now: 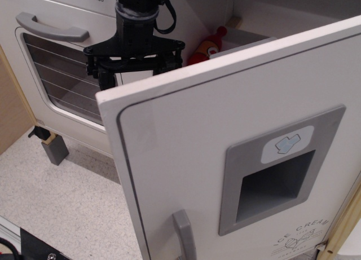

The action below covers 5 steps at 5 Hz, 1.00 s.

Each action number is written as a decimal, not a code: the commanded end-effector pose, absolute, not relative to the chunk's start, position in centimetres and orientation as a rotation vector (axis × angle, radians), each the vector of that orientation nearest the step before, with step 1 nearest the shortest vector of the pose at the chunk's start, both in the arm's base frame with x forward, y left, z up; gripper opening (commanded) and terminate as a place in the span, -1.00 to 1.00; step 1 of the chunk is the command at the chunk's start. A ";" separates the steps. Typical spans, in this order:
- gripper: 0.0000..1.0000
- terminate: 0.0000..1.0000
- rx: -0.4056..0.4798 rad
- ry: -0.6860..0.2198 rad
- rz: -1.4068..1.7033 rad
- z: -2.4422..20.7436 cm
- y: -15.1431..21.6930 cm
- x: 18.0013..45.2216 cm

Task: Close fridge

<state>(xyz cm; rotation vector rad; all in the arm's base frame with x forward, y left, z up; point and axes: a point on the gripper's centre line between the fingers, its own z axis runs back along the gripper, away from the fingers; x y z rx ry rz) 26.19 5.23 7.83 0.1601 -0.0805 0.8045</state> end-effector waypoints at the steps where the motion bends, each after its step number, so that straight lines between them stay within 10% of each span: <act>1: 1.00 -1.00 0.160 -0.080 0.804 7.8 5.2 26.2; 5: 1.00 -1.00 0.115 -0.215 0.075 17.5 2.6 26.9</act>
